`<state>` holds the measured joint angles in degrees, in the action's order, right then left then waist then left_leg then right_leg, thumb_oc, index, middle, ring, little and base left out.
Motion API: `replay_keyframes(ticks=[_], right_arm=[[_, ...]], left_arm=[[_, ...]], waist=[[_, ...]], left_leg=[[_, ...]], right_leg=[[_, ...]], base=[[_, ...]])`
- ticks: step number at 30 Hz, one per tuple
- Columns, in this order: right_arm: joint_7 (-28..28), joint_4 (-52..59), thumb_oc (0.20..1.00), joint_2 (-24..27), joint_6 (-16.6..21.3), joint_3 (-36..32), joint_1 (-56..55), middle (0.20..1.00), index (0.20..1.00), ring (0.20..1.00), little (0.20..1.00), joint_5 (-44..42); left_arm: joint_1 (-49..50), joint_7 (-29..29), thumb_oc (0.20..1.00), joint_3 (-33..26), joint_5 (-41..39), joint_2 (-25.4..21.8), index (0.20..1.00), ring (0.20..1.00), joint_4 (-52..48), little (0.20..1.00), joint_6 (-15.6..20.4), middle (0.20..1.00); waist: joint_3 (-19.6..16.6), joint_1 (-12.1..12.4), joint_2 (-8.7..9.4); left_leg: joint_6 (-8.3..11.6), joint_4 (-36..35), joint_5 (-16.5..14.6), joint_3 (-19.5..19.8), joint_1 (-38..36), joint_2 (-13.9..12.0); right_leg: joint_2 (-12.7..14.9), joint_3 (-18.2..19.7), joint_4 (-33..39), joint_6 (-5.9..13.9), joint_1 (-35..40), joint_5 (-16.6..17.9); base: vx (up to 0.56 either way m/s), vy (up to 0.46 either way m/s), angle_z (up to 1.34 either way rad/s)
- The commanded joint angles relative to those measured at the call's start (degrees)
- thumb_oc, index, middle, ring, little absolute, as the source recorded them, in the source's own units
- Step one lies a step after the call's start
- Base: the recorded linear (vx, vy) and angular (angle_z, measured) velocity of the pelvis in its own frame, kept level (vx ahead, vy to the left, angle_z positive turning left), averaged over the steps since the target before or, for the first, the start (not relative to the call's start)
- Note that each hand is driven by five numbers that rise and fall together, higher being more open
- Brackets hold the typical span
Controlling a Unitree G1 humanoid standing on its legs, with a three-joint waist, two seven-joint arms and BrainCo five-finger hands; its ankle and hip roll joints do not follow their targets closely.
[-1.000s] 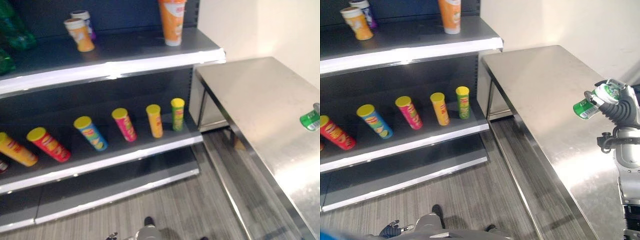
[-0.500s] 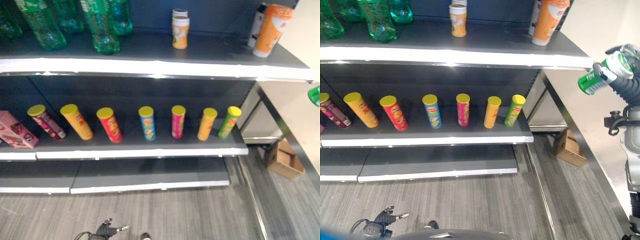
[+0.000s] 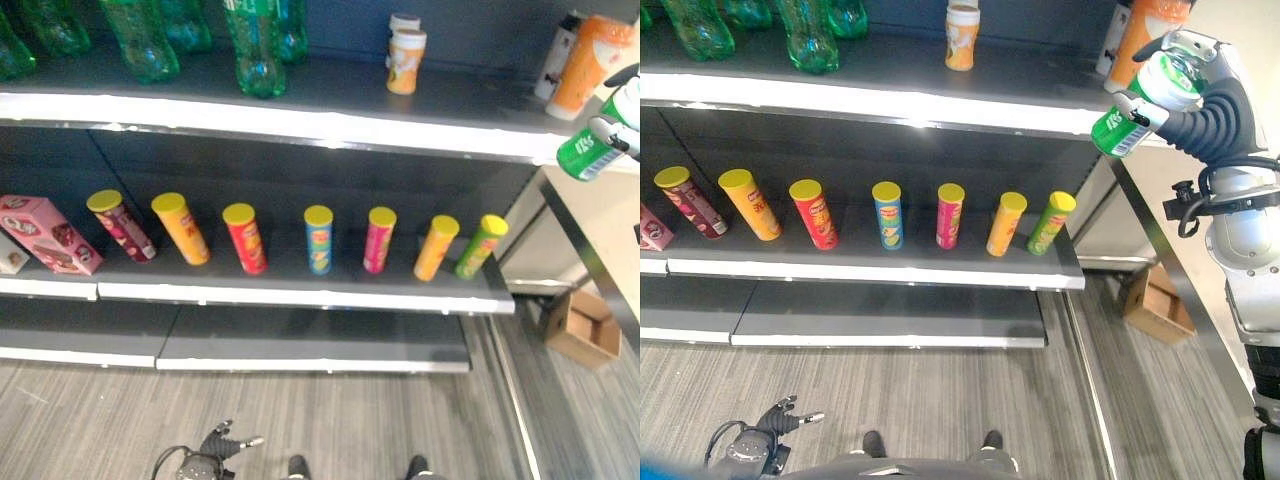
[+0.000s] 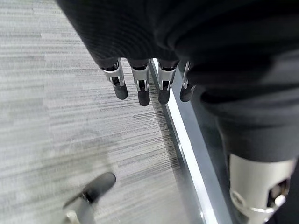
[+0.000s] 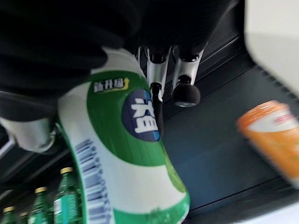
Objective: Put the goods on the table back onto the shelves and tidy them up.
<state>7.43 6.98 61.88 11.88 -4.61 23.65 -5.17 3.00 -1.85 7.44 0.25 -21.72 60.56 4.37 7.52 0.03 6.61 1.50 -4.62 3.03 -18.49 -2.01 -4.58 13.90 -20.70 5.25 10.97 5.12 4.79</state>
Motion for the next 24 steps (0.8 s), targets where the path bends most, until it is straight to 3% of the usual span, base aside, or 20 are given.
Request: replay_keyframes(ticks=[1, 4, 6, 13, 24], right_arm=[[-0.8, -5.8, 0.200, 5.3, -0.1, 5.8, 10.0, 0.200, 0.200, 0.200, 0.200, -2.4], [-1.3, -8.7, 0.200, 6.8, -0.6, 11.4, 15.3, 0.200, 0.200, 0.200, 0.200, -1.7], [-2.1, -13.4, 0.200, 7.8, -1.3, 18.9, 22.8, 0.200, 0.200, 0.200, 0.200, -1.5], [-1.9, -25.9, 0.200, 5.2, -2.1, 32.8, 38.8, 0.200, 0.200, 0.200, 0.200, -1.6], [-1.8, -33.4, 0.200, -0.3, -2.9, 35.9, 42.1, 0.200, 0.200, 0.200, 0.200, -1.3]], left_arm=[[0.1, 0.5, 1.000, 0.3, -0.6, -1.7, 1.000, 1.000, 0.7, 1.000, 0.3, 1.000], [0.9, 0.6, 1.000, 0.1, -0.6, -1.4, 1.000, 1.000, 1.3, 1.000, 0.1, 1.000], [1.5, 0.6, 1.000, 0.5, -0.8, -1.6, 1.000, 1.000, 2.1, 1.000, -0.2, 1.000], [2.2, 0.1, 1.000, 0.7, -2.1, -1.2, 1.000, 1.000, 4.6, 1.000, -0.2, 1.000], [2.6, -0.9, 1.000, 0.6, -2.9, 0.0, 1.000, 1.000, 5.9, 1.000, -0.1, 1.000]], waist=[[-2.6, 3.7, 0.95], [-2.9, 4.1, 0.74], [-3.3, 5.3, 0.96], [-4.0, 7.5, 0.68], [-4.2, 9.6, 0.36]], left_leg=[[5.32, 3.5, -1.8, -2.6, -0.1, -4.6], [5.66, 3.6, -1.6, -2.1, 0.0, -5.0], [6.12, 4.0, -1.2, -1.5, 0.2, -5.5], [7.04, 3.9, -1.6, 0.1, -0.2, -5.6], [6.60, 3.5, -1.4, 2.1, -0.2, -4.8]], right_leg=[[0.5, -1.4, -4.3, 0.18, -1.8, -2.4], [0.1, -2.2, -3.3, 0.04, -0.7, -2.4], [-0.3, -3.6, -2.8, -0.30, 0.5, -2.7], [-0.8, -5.3, -2.7, -0.40, 2.9, -4.2], [-0.3, -8.2, -3.6, -0.43, 4.3, -4.6]], base=[[0.07, -0.096, 0.19], [0.06, -0.085, 0.19], [0.05, -0.086, 0.26], [0.06, -0.044, 0.17], [0.04, -0.014, 0.13]])
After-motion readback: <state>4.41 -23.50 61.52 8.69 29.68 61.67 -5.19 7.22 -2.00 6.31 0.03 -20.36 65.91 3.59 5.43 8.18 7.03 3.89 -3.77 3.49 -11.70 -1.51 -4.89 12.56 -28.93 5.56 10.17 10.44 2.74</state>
